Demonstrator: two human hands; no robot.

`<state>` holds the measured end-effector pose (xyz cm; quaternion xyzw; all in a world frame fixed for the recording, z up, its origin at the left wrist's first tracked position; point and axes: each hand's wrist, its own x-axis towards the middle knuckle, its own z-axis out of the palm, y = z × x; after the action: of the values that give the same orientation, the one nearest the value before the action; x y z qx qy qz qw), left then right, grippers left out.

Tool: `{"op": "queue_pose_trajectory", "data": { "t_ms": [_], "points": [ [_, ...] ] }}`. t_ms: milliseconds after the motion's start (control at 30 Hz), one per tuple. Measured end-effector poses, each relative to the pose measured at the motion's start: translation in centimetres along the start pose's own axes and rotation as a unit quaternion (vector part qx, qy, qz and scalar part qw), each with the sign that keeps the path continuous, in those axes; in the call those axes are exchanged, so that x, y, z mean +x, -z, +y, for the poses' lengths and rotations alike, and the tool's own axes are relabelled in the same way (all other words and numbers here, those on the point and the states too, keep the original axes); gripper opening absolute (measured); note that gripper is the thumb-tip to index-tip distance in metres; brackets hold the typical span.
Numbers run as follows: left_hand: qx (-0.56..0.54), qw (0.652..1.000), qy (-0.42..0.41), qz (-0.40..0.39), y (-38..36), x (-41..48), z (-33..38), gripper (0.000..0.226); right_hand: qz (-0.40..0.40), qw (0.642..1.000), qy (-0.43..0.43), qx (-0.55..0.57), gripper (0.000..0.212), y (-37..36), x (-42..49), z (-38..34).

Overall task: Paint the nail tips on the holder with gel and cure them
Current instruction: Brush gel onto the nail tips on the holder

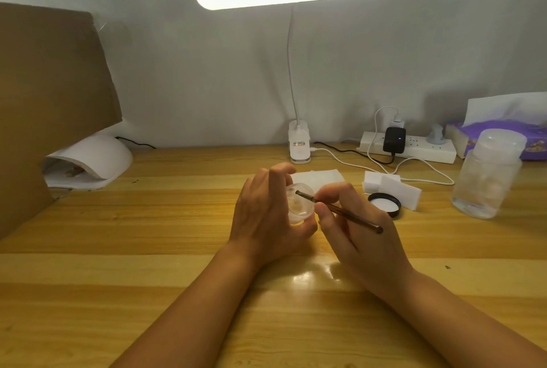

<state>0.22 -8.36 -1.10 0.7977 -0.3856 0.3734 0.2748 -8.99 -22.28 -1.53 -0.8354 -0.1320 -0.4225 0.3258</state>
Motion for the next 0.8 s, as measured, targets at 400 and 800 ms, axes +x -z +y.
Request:
{"op": "queue_pose_trajectory", "data": {
  "t_ms": [400,800],
  "points": [
    [0.004,0.938,0.346,-0.005,-0.2,0.3,-3.6,0.076,0.08,0.988,-0.07,0.111,0.013,0.3,0.8,-0.8],
    [-0.007,0.924,0.38,-0.051,-0.4,-0.1,-4.7,0.078,0.083,0.909,-0.344,0.218,0.023,1.0,1.3,1.3]
  ]
}}
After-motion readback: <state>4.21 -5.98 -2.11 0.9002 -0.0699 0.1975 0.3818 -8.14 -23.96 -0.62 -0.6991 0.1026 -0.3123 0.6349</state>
